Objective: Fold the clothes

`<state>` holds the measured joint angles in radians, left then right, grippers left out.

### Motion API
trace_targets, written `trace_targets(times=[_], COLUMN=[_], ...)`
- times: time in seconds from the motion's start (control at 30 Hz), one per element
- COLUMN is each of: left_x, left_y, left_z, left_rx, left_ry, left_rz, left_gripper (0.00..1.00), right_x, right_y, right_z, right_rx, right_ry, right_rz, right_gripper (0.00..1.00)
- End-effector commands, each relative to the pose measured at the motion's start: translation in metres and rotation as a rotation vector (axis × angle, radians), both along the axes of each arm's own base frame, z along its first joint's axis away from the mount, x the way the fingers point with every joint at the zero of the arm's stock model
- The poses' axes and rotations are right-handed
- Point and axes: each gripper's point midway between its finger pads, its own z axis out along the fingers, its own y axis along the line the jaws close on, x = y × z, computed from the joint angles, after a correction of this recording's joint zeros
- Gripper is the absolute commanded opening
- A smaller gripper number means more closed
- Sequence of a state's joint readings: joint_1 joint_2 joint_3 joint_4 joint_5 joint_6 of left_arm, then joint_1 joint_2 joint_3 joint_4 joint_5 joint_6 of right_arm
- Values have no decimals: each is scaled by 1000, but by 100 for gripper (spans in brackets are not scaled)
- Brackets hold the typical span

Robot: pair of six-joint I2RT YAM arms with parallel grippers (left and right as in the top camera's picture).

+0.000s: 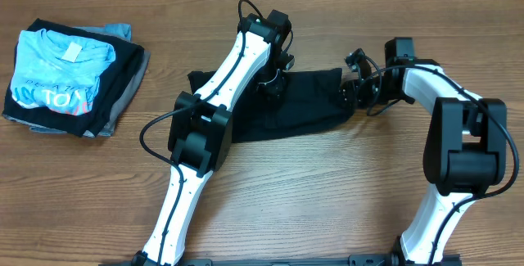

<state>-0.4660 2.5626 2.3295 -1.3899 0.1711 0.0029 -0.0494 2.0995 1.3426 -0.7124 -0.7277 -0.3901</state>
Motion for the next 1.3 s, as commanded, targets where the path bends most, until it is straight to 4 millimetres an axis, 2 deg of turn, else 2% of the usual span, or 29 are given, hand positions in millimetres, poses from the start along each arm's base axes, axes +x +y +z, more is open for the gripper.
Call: trace_targets(times=[0.0,0.07,0.13,0.17,0.23,0.27,0.37,0.47,0.67,0.8,0.87,0.97,1.0,1.17,1.23,1.27], left_x=[1,3,3,3,3,4,3,3,1,-1,-2,-2,-1,-1,-2,-2], left_y=[7,12,14,14,14,13,14,13,15,16,16,19,19,19,19,19], left_z=[-11,-12,-12,-12,-12,-12,-12,-12,-12,-11,-11,-11,-11,-11,-11,-11], left_rx=[38,65,76,75,75,74,75,75,85,87,88,101,103,103,104,104], left_ry=[0,-12,-14,-14,-14,-15,-14,-12,-4,2,5,5,2,2,3,4], left_rz=[-20,-21,-23,-22,-22,-22,-22,-23,-25,-29,-31,-33,-34,-34,-34,-34], left_gripper=[4,4,4,4,4,4,4,4,4,4,4,4,4,4,4,4], right_x=[0,-2,0,2,4,19,38,46,47,48,42,24,20,17,19,22], right_y=[-26,-30,-35,-36,-36,-44,-46,-45,-31,-14,-12,-9,-5,16,26,26], right_z=[-12,-15,-17,-18,-17,-19,-13,-11,-6,7,7,1,0,1,1,1], right_rx=[-98,-127,-154,-159,-161,-190,-175,-170,-118,0,16,13,12,11,7,-6], right_ry=[30,41,37,28,15,-2,-53,-83,-63,-83,-46,45,60,48,23,8], right_rz=[-47,-52,-56,-58,-60,-136,-193,-207,-221,-181,-187,-182,-175,-124,-98,-97], right_gripper=[34,51,80,100,100,100,100,100,100,100,99,94,89,73,63,50])
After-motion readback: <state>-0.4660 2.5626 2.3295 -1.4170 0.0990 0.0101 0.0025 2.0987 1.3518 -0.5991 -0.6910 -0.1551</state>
